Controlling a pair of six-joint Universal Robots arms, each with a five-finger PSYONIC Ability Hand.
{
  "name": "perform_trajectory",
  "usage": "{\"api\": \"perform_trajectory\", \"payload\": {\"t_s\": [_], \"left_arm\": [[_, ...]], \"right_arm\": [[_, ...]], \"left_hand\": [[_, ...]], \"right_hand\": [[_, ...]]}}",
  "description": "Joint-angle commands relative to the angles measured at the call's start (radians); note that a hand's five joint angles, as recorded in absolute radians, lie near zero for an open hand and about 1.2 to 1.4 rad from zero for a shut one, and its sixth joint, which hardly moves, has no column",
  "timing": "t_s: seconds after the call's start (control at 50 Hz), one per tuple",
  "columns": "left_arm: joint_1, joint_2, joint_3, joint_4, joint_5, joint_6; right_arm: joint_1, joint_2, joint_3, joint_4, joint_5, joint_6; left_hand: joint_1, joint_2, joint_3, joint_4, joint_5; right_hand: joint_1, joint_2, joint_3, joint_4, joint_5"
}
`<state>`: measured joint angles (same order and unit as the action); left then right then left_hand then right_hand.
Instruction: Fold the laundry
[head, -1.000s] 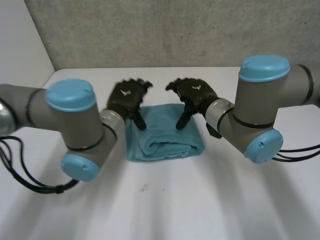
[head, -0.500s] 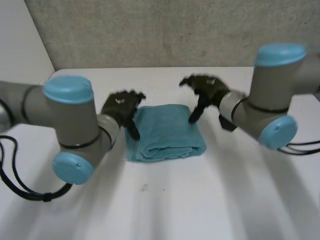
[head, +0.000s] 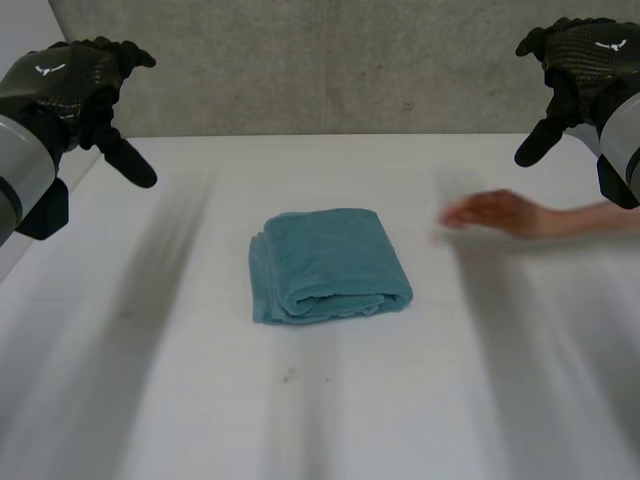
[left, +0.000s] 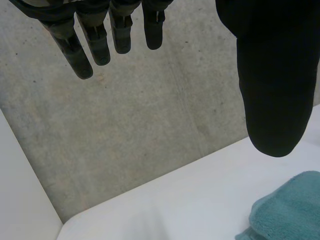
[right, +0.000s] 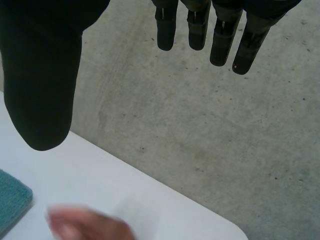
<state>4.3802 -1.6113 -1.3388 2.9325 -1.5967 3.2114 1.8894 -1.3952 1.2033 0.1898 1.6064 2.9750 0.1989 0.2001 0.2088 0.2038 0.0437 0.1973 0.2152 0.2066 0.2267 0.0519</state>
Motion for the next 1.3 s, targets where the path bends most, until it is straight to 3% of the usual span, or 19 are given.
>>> {"api": "perform_trajectory", "payload": {"t_s": [0.02, 0.44, 0.86, 1.3], "left_arm": [[-0.005, 0.007, -0.025, 0.03, 0.0, -0.002], [-0.018, -0.002, -0.028, 0.138, 0.001, 0.008], [-0.022, -0.007, -0.137, 0.356, 0.001, 0.01], [-0.024, 0.004, -0.151, 0.362, 0.0, 0.015]], "right_arm": [[0.004, -0.005, 0.019, -0.015, -0.006, -0.004], [0.01, -0.005, 0.051, -0.03, -0.008, -0.005], [0.01, -0.005, 0.144, -0.197, -0.008, -0.008], [0.016, -0.03, 0.142, -0.197, -0.01, -0.008]], "left_hand": [[-0.024, -0.025, -0.033, -0.028, -0.043], [-0.024, -0.025, -0.033, -0.028, -0.043], [-0.024, -0.025, -0.033, -0.028, -0.043], [-0.024, -0.026, -0.034, -0.029, -0.044]], "right_hand": [[-0.023, -0.041, -0.032, -0.052, -0.052], [-0.023, -0.041, -0.032, -0.052, -0.052], [-0.023, -0.041, -0.032, -0.052, -0.052], [-0.023, -0.041, -0.032, -0.052, -0.052]]}}
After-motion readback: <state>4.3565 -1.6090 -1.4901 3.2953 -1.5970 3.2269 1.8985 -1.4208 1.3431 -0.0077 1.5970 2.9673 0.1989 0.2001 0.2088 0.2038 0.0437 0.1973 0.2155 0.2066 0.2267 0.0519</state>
